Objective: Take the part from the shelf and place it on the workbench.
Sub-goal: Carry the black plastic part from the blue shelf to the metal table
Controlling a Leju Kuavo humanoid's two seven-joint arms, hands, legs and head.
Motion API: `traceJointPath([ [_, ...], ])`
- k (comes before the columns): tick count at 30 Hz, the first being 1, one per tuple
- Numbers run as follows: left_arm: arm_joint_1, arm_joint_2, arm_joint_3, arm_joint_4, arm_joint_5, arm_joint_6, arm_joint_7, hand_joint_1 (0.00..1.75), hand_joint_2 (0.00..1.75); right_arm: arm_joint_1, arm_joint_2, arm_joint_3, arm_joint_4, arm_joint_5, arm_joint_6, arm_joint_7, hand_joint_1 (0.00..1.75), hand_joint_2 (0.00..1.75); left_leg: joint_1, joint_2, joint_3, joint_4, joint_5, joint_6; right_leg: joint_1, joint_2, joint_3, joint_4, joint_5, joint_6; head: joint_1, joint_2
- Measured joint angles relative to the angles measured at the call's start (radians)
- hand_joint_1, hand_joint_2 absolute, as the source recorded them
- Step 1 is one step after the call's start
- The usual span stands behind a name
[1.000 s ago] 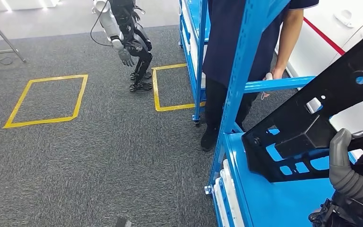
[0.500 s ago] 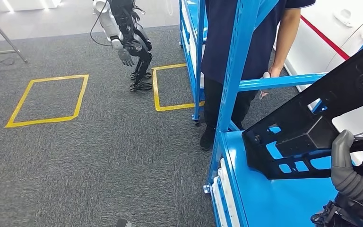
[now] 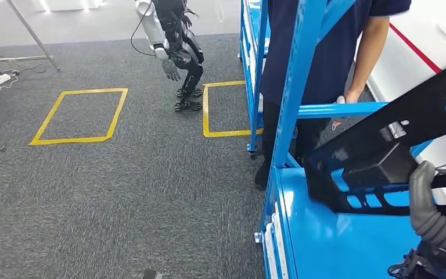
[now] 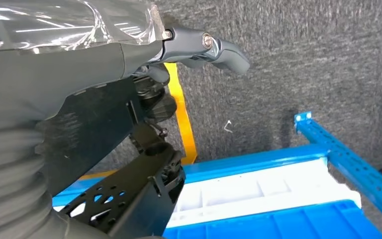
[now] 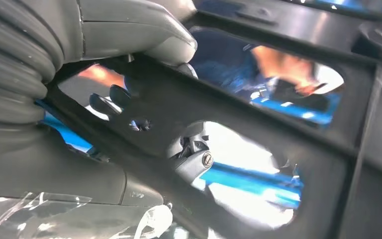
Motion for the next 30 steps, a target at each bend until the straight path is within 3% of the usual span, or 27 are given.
traceJointPath([
  [2, 0.003, 0.000, 0.000, 0.000, -0.002, 0.002, 0.000, 0.00, 1.75, 0.000, -0.001, -0.001, 0.000, 0.007, 0.000, 0.005, 1.75, 1.75, 0.000, 0.031, -0.024, 0.043, -0.023, 0.004, 0.008, -0.017, -0.003, -0.002, 0.009, -0.018, -0.001, 0.000],
  [4, -0.001, -0.001, 0.000, 0.000, -0.006, 0.007, -0.001, 0.00, 1.75, 0.002, -0.002, -0.001, 0.000, 0.013, 0.000, 0.010, 1.75, 1.75, -0.014, 0.073, -0.088, 0.181, -0.094, 0.020, 0.016, -0.035, -0.010, -0.003, 0.013, -0.028, -0.002, 0.000],
  [6, -0.005, -0.001, 0.000, 0.000, -0.011, 0.017, -0.001, 0.00, 1.75, 0.004, -0.002, -0.002, 0.001, 0.019, 0.000, 0.016, 1.75, 1.75, -0.032, 0.083, -0.152, 0.327, -0.154, 0.035, 0.025, -0.056, -0.015, -0.002, 0.013, -0.035, -0.001, 0.000],
  [7, -0.005, -0.002, 0.000, 0.000, -0.014, 0.022, -0.001, 0.00, 1.75, 0.005, -0.002, -0.002, 0.001, 0.021, 0.000, 0.019, 1.75, 1.75, -0.039, 0.084, -0.162, 0.355, -0.161, 0.042, 0.029, -0.066, -0.016, -0.002, 0.013, -0.038, -0.001, 0.000],
  [8, -0.005, -0.002, 0.000, 0.000, -0.016, 0.026, -0.001, 0.00, 1.75, 0.004, -0.003, -0.002, 0.001, 0.023, 0.000, 0.024, 1.75, 1.75, -0.045, 0.088, -0.149, 0.340, -0.150, 0.049, 0.032, -0.077, -0.016, -0.002, 0.012, -0.040, -0.001, 0.000],
  [9, -0.006, -0.002, 0.000, 0.000, -0.017, 0.030, -0.001, 0.00, 1.75, 0.003, -0.003, -0.003, 0.001, 0.024, 0.000, 0.029, 1.75, 1.75, -0.050, 0.099, -0.115, 0.283, -0.126, 0.057, 0.034, -0.087, -0.015, -0.002, 0.011, -0.041, -0.001, 0.000],
  [11, -0.013, -0.004, 0.000, 0.000, -0.019, 0.038, -0.001, 0.00, 1.75, 0.000, -0.005, -0.005, 0.001, 0.025, 0.000, 0.041, 1.75, 1.75, -0.064, 0.156, -0.031, 0.135, -0.081, 0.073, 0.039, -0.106, -0.010, -0.002, 0.006, -0.039, -0.001, 0.000],
  [13, -0.023, -0.007, 0.000, -0.002, -0.020, 0.041, 0.000, 0.00, 1.75, -0.002, -0.010, -0.010, 0.001, 0.024, 0.000, 0.052, 1.75, 1.75, -0.079, 0.189, 0.006, 0.061, -0.068, 0.083, 0.039, -0.125, -0.005, -0.002, 0.000, -0.031, 0.000, 0.000],
  [15, -0.029, -0.010, 0.000, -0.003, -0.021, 0.042, 0.000, 0.00, 1.75, -0.005, -0.017, -0.015, 0.001, 0.025, 0.000, 0.063, 1.75, 1.75, -0.086, 0.162, 0.007, 0.051, -0.064, 0.089, 0.035, -0.151, 0.002, -0.007, -0.005, -0.019, 0.000, 0.000],
  [16, -0.028, -0.011, 0.000, -0.003, -0.020, 0.042, 0.000, 0.00, 1.75, -0.007, -0.022, -0.018, 0.001, 0.025, 0.000, 0.070, 1.75, 1.75, -0.085, 0.147, 0.013, 0.043, -0.059, 0.093, 0.032, -0.148, 0.006, -0.005, -0.010, -0.013, 0.001, 0.000],
  [18, -0.027, -0.013, 0.000, -0.003, -0.020, 0.041, 0.002, 0.00, 1.75, -0.008, -0.031, -0.024, 0.001, 0.027, 0.000, 0.080, 1.75, 1.75, -0.079, 0.117, 0.026, 0.028, -0.047, 0.103, 0.027, -0.103, -0.012, 0.049, -0.047, -0.004, 0.002, 0.000],
  [20, -0.027, -0.017, 0.000, -0.004, -0.020, 0.040, 0.002, 0.00, 1.75, -0.008, -0.039, -0.029, 0.001, 0.031, 0.000, 0.085, 1.75, 1.75, -0.077, 0.088, 0.025, 0.025, -0.044, 0.108, 0.023, -0.052, -0.076, 0.178, -0.110, 0.002, 0.004, 0.000],
  [21, -0.027, -0.019, 0.000, -0.004, -0.020, 0.039, 0.002, 0.00, 1.75, -0.008, -0.042, -0.031, 0.001, 0.033, 0.000, 0.086, 1.75, 1.75, -0.077, 0.073, 0.025, 0.025, -0.044, 0.109, 0.021, -0.043, -0.110, 0.241, -0.132, 0.006, 0.004, 0.000],
  [22, -0.025, -0.021, 0.000, -0.004, -0.020, 0.039, 0.002, 0.00, 1.75, -0.008, -0.044, -0.034, 0.001, 0.035, 0.000, 0.087, 1.75, 1.75, -0.076, 0.062, 0.025, 0.026, -0.044, 0.108, 0.019, -0.040, -0.134, 0.274, -0.135, 0.009, 0.005, 0.000],
  [23, -0.023, -0.022, 0.000, -0.004, -0.020, 0.039, 0.002, 0.00, 1.75, -0.009, -0.046, -0.037, 0.000, 0.035, 0.000, 0.090, 1.75, 1.75, -0.075, 0.054, 0.027, 0.027, -0.045, 0.107, 0.016, -0.039, -0.140, 0.269, -0.116, 0.013, 0.004, 0.000],
  [24, -0.022, -0.022, 0.000, -0.004, -0.020, 0.039, 0.002, 0.00, 1.75, -0.010, -0.049, -0.039, 0.000, 0.036, 0.000, 0.093, 1.75, 1.75, -0.073, 0.049, 0.029, 0.029, -0.048, 0.103, 0.011, -0.039, -0.126, 0.224, -0.081, 0.018, 0.004, 0.000],
  [26, -0.023, -0.022, 0.000, -0.004, -0.020, 0.039, 0.002, 0.00, 1.75, -0.016, -0.053, -0.040, 0.000, 0.034, 0.000, 0.101, 1.75, 1.75, -0.071, 0.045, 0.028, 0.041, -0.058, 0.088, 0.000, -0.030, -0.076, 0.090, -0.007, 0.032, 0.005, 0.000],
  [28, -0.026, -0.022, 0.000, -0.004, -0.020, 0.039, 0.003, 0.00, 1.75, -0.024, -0.055, -0.039, 0.000, 0.031, 0.000, 0.106, 1.75, 1.75, -0.071, 0.043, 0.021, 0.053, -0.072, 0.073, -0.002, -0.023, -0.049, 0.024, 0.020, 0.024, 0.004, 0.000],
  [30, -0.026, -0.022, 0.000, -0.004, -0.021, 0.039, 0.003, 0.00, 1.75, -0.031, -0.059, -0.039, 0.000, 0.028, 0.000, 0.109, 1.75, 1.75, -0.066, 0.041, 0.018, 0.055, -0.078, 0.066, 0.005, -0.030, -0.049, 0.023, 0.021, 0.000, 0.002, 0.000],
])
